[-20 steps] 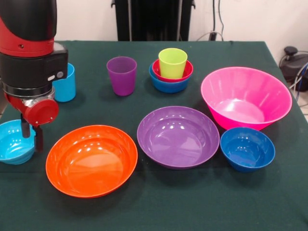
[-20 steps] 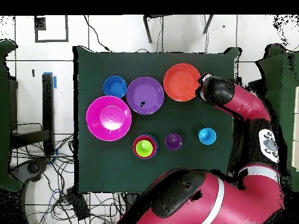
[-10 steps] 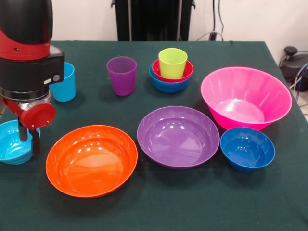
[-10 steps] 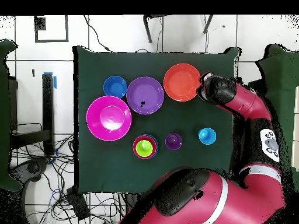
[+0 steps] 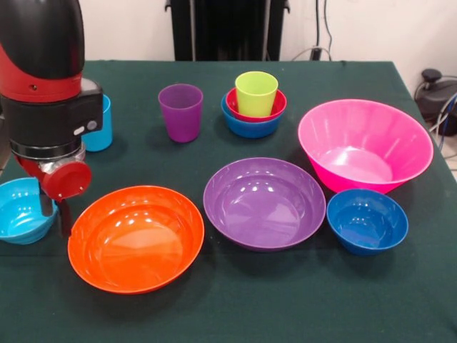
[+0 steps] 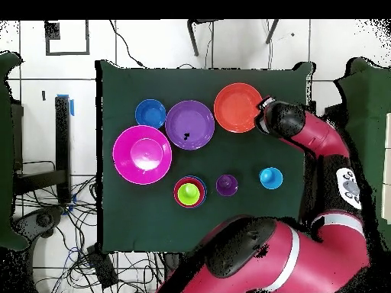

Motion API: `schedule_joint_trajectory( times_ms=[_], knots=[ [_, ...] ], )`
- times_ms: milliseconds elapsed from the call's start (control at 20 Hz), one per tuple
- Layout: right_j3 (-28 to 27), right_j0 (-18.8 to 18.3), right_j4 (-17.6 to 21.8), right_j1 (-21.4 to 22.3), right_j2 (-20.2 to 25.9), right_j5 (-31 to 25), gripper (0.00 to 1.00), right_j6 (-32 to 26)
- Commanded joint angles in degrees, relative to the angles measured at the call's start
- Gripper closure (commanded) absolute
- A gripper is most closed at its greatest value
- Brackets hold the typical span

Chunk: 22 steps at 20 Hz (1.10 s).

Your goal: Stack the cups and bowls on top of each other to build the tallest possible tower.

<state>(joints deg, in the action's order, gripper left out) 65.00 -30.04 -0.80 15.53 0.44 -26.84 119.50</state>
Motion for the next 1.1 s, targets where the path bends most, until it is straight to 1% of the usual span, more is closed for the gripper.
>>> schedule_joint_trajectory(
  times_ms=[50,550,1100],
  knots=[
    [-1.8,-0.05,0.83,-1.6,6.55,0.06,0.0,-0.97],
    [-2.33,-0.22,1.34,-1.81,6.54,-0.12,0.0,-1.62],
    [-1.23,-0.04,1.35,0.37,5.36,-2.81,0.0,-1.56]
  ],
)
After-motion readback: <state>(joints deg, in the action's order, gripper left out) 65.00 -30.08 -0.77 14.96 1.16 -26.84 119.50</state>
